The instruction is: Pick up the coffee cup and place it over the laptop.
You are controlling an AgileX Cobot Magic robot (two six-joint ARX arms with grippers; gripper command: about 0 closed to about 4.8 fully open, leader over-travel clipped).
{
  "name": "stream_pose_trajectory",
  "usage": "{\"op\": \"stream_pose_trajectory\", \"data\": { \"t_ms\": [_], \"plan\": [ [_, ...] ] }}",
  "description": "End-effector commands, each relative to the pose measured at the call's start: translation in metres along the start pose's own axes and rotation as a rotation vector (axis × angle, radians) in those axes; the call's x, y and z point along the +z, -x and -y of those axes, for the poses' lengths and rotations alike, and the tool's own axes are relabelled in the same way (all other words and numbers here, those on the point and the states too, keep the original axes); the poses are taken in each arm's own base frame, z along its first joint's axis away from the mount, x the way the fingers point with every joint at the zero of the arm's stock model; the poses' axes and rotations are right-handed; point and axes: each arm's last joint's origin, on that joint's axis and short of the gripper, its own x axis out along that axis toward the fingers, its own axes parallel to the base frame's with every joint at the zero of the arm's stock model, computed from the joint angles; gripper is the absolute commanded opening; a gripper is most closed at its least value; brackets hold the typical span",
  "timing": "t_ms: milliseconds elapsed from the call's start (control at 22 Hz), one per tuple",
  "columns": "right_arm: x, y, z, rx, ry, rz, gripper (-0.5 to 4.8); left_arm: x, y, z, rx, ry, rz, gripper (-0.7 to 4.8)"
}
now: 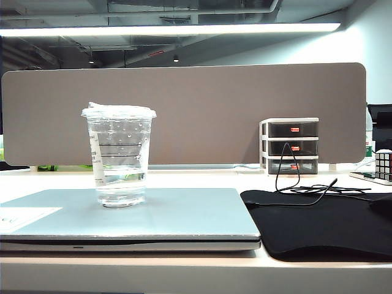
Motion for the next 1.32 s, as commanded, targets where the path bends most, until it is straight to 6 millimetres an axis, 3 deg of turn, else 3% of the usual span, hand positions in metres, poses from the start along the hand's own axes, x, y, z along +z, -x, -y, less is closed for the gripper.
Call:
{"op": "stream_pose_trajectory", "data": {
  "t_ms": [45,227,545,1317],
  "plan": [
    [0.002,0.000,0.002,-0.057,0.035,0.036,-0.06,-0.009,0.008,0.002,0.049,-0.029,-0.026,-0.06],
    [0.009,0.001,0.004,-0.150,0.065,0.106,-0.06,-0.022,0.011,0.004,0.079,-0.032,-0.055,-0.06],
    [0.017,0.002,0.006,-0.240,0.111,0.183,-0.06,-0.023,0.011,0.005,0.073,-0.061,-0.059,-0.06],
    [0.016,0.002,0.006,-0.223,0.111,0.177,-0.06,-0.023,0.011,0.005,0.066,-0.058,-0.060,-0.05]
  ]
}}
